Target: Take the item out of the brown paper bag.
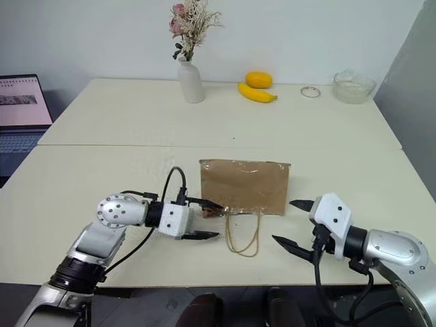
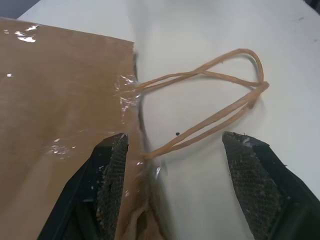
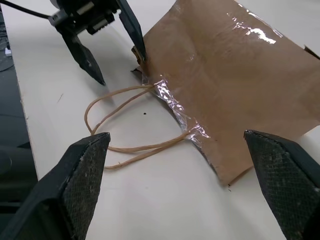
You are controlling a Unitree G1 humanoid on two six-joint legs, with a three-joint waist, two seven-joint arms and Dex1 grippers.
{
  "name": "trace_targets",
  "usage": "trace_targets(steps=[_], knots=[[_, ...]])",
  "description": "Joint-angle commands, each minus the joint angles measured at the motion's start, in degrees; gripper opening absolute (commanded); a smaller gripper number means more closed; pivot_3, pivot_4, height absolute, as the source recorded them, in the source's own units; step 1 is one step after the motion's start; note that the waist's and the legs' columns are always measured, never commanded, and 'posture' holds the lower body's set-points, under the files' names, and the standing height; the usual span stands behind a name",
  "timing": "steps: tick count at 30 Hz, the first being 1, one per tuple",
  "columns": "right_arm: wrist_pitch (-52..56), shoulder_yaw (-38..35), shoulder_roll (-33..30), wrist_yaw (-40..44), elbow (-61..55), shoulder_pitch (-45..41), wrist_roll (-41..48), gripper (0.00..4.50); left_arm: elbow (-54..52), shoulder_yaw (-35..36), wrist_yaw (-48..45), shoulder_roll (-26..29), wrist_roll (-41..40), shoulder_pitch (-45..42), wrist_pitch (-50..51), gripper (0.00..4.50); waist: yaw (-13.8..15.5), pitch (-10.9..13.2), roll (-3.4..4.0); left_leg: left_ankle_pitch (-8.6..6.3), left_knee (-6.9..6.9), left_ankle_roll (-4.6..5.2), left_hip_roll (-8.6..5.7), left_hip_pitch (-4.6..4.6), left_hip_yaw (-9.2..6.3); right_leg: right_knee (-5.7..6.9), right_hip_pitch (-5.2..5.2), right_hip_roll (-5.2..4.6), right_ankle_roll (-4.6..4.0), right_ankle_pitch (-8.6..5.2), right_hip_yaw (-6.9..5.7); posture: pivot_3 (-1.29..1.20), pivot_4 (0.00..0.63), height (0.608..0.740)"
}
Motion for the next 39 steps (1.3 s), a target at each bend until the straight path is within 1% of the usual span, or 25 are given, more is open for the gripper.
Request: trace_targets(steps=[1, 6, 11, 12, 13, 15, 16, 20, 21, 22, 29, 32, 36, 39], knots=[[-1.05, -0.17, -0.48, -0.16, -1.51, 0.26, -0.29, 4.5, 3.41, -1.78, 2.27, -1.58, 1.54, -2.84, -5.61, 3.15, 0.0, 0.0, 0.0, 0.0, 0.0, 0.0, 0.01, 0.0, 0.02, 0.0, 0.0, 0.0, 0.0, 0.0, 0.0, 0.0, 0.15, 0.74], [-0.84, -0.48, -0.7, -0.24, -1.47, 1.07, -0.29, 4.5, 7.69, -3.63, 4.71, -4.74, 2.51, -5.78, -7.62, 3.15, -0.01, -0.01, -0.01, 0.0, 0.0, 0.0, 0.01, 0.0, 0.01, 0.01, 0.0, 0.01, 0.0, 0.0, -0.02, 0.0, 0.15, 0.74], [-2.66, 1.44, -0.99, 0.29, -1.87, 2.49, -2.17, 4.5, 7.7, -5.51, 5.53, -7.66, 1.93, -6.45, -6.66, 3.15, -0.03, -0.01, -0.01, 0.0, 0.0, 0.0, 0.01, -0.01, 0.03, 0.0, 0.0, 0.01, 0.01, 0.0, -0.01, 0.0, 0.15, 0.74], [-3.03, 2.34, -1.17, 0.33, -1.9, 2.6, -2.98, 4.5, 7.81, -6.2, 5.6, -8.57, 1.88, -6.62, -6.55, 2.97, -0.03, -0.01, -0.01, 0.0, 0.0, 0.0, 0.01, -0.01, 0.03, 0.0, 0.0, 0.01, 0.01, 0.01, -0.01, 0.0, 0.15, 0.74], [-3.26, 2.9, -1.26, 0.35, -1.9, 2.65, -3.53, 4.5, 7.88, -6.62, 5.69, -9.13, 1.78, -6.72, -6.42, 2.53, -0.03, -0.01, -0.01, 0.0, 0.0, 0.0, 0.01, 0.01, 0.03, 0.0, 0.01, 0.01, 0.01, 0.01, -0.01, 0.0, 0.15, 0.74], [-3.07, 4.54, -1.69, 0.51, -2.07, 2.43, -4.23, 4.5, 7.4, -7.74, 5.54, -10.58, 1.66, -7.11, -4.5, 2.26, -0.07, -0.01, -0.01, 0.0, 0.0, 0.0, 0.01, 0.01, 0.03, 0.02, 0.01, 0.02, 0.02, 0.01, -0.01, 0.0, 0.15, 0.74], [-3.27, 5.29, -1.87, 0.63, -2.19, 2.33, -4.69, 4.5, 6.95, -7.87, 5.51, -11.07, 1.29, -7.17, -3.26, 2.04, -0.06, -0.01, -0.01, 0.0, 0.0, 0.0, 0.01, 0.03, 0.03, 0.02, 0.03, 0.02, 0.02, 0.01, -0.02, 0.0, 0.15, 0.74], [-1.44, 8.48, -2.26, -0.32, -2.7, 1.29, -5.8, 4.5, 4.64, -5.28, 7.24, -13.05, -1.81, -8.48, 4.74, 0.81, -0.11, -0.01, -0.02, 0.0, 0.01, 0.0, 0.0, 0.01, 0.05, 0.0, 0.03, 0.03, 0.02, 0.01, -0.02, 0.0, 0.15, 0.74], [-1.29, 9.19, -2.21, -0.56, -2.66, 0.82, -6.07, 4.5, 3.9, -4.35, 7.88, -13.45, -2.89, -9.05, 7.3, 0.34, -0.1, -0.01, -0.02, 0.0, 0.01, 0.0, 0.0, 0.0, 0.04, 0.0, 0.02, 0.03, 0.02, 0.01, -0.03, 0.0, 0.15, 0.74], [-1.21, 9.74, -2.14, -0.76, -2.63, 0.47, -6.29, 4.5, 3.15, -3.67, 8.38, -13.67, -3.79, -9.51, 9.41, 0.06, -0.11, -0.01, -0.02, 0.0, 0.01, 0.0, -0.01, 0.01, 0.04, 0.01, 0.02, 0.03, 0.02, 0.01, -0.04, 0.0, 0.15, 0.74], [-1.1, 14.13, -0.06, -0.93, -0.42, -3.22, -6.99, 4.5, -1.53, 1.74, 13.0, -15.21, -10.36, -12.84, 23.02, 0.02, -0.19, -0.01, -0.02, 0.0, 0.01, 0.0, -0.01, 0.01, -0.01, 0.0, 0.03, 0.06, 0.02, 0.01, -0.05, 0.0, 0.15, 0.74], [-1.7, 16.37, 0.47, -0.61, 0.99, -5.22, -8.14, 4.5, -3.48, 2.8, 13.63, -15.51, -12.58, -13.65, 27.53, 0.02, -0.2, -0.01, -0.02, 0.0, 0.01, 0.0, -0.02, 0.0, -0.07, -0.03, 0.02, 0.06, 0.03, 0.01, -0.05, 0.0, 0.15, 0.74], [-5.49, 26.94, 2.79, 1.04, 5.97, -12.72, -15.34, 4.5, -5.25, 2.21, 13.54, -15.26, -12.82, -14.27, 29.05, 0.02, -0.32, -0.01, -0.02, 0.0, 0.01, 0.0, -0.05, 0.04, -0.09, -0.02, 0.01, 0.07, 0.05, 0.03, -0.06, 0.0, 0.15, 0.74], [-7.69, 31.51, 5.3, 1.64, 9.94, -16.49, -18.66, 4.5, -5.69, 1.75, 13.15, -14.86, -12.6, -14.31, 29.05, 0.02, -0.35, -0.01, -0.02, 0.0, 0.01, 0.0, -0.05, 0.05, -0.1, -0.02, 0.01, 0.12, 0.05, 0.03, -0.04, 0.0, 0.15, 0.74]])
